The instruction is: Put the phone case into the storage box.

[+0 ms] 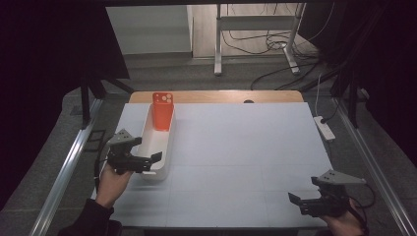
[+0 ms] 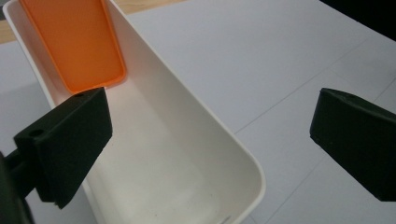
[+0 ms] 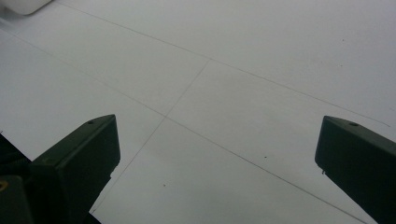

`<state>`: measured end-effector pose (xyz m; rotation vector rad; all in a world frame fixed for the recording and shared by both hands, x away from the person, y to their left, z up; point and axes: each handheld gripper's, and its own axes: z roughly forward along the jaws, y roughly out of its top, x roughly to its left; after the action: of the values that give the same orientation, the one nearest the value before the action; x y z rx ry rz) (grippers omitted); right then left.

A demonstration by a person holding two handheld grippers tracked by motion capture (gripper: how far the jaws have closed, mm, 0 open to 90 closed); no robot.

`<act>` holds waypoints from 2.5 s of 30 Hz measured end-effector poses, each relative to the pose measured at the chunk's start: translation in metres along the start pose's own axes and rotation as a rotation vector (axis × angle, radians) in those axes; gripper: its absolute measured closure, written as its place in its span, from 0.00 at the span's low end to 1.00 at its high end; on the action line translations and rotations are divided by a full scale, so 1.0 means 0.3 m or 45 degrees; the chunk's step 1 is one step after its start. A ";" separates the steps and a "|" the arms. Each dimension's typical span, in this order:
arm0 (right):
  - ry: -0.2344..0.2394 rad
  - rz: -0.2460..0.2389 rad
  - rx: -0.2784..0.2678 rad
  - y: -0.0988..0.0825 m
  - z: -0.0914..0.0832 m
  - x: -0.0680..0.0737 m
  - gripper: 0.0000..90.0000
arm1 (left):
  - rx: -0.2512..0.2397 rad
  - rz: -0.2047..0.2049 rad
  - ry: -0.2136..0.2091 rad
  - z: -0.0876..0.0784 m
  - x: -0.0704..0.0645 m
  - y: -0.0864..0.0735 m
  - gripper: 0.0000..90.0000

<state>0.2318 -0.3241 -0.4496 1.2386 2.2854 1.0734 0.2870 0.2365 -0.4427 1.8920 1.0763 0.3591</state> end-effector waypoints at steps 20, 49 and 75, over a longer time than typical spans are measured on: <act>0.002 -0.006 0.002 0.000 0.001 0.002 0.01 | -0.012 0.003 0.001 -0.082 -0.050 -0.072 0.00; -0.002 -0.002 0.006 0.001 0.001 0.001 0.01 | 0.006 -0.040 0.071 -0.190 -0.071 -0.191 0.00; -0.001 0.004 0.005 0.001 0.002 0.001 0.01 | 0.074 -0.020 0.200 -0.221 -0.099 -0.286 0.00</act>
<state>0.2321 -0.3235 -0.4498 1.2440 2.2869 1.0694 0.1830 0.2685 -0.4713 1.9308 1.2164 0.4791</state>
